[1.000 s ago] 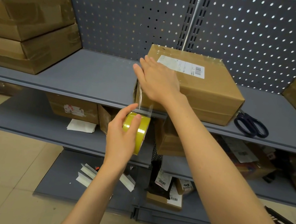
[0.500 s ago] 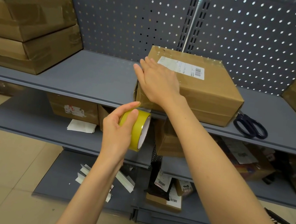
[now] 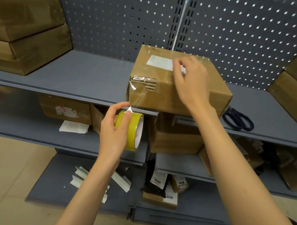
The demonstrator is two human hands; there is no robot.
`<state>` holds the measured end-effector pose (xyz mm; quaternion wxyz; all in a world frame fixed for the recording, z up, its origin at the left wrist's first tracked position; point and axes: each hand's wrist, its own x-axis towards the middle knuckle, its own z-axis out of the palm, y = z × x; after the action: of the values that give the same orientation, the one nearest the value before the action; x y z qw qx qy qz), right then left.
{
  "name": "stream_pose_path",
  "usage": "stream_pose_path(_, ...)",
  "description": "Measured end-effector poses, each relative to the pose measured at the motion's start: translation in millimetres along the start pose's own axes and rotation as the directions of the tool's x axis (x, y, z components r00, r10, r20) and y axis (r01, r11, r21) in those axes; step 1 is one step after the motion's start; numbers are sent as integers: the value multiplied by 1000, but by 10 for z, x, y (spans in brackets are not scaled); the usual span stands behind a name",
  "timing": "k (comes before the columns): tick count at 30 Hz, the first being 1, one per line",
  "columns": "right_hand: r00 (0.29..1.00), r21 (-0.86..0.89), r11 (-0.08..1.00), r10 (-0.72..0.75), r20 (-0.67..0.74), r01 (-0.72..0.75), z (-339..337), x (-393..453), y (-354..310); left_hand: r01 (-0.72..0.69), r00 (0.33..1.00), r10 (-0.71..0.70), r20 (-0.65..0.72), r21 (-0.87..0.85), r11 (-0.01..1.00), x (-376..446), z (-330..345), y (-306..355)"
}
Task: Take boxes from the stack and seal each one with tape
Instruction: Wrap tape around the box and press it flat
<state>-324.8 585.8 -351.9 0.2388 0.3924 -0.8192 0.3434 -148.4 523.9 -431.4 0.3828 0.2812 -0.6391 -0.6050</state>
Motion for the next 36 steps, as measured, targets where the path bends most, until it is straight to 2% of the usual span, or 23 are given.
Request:
stream_pose_path(3,984,-48,989,133,-119,-140,-260,-106,318,4,1000,-4,-1,-4,1000,14,3,-15)
stream_pose_path(10,895,-75,903,402,-194,-422,-596,-482,909,11,1000,-12,-16,-37,999,44,3,-57)
stream_pose_path(14,861,-227,832,501,-83,-506,-653,-615,1099,27,999,-28,-17,-52,998,31,22,-47)
stream_pose_path(18,816,-371,763,577,23,-529,-667,-649,1194,44,998,-46,-31,-69,997,13,46,-32)
stream_pose_path(25,794,-460,731,601,86,-504,-655,-663,1178,43,999,-44,-27,-52,998,0,34,-19)
stream_pose_path(29,790,-403,726,613,14,-557,-704,-656,1155,37,999,-38,-34,-52,998,10,33,-42)
stream_pose_path(32,797,-229,765,596,-100,-601,-822,-552,1077,33,998,-36,-45,-57,998,9,39,-54)
stream_pose_path(36,889,20,903,427,-164,-429,-945,-393,854,34,997,-38,-60,-64,997,18,71,-56)
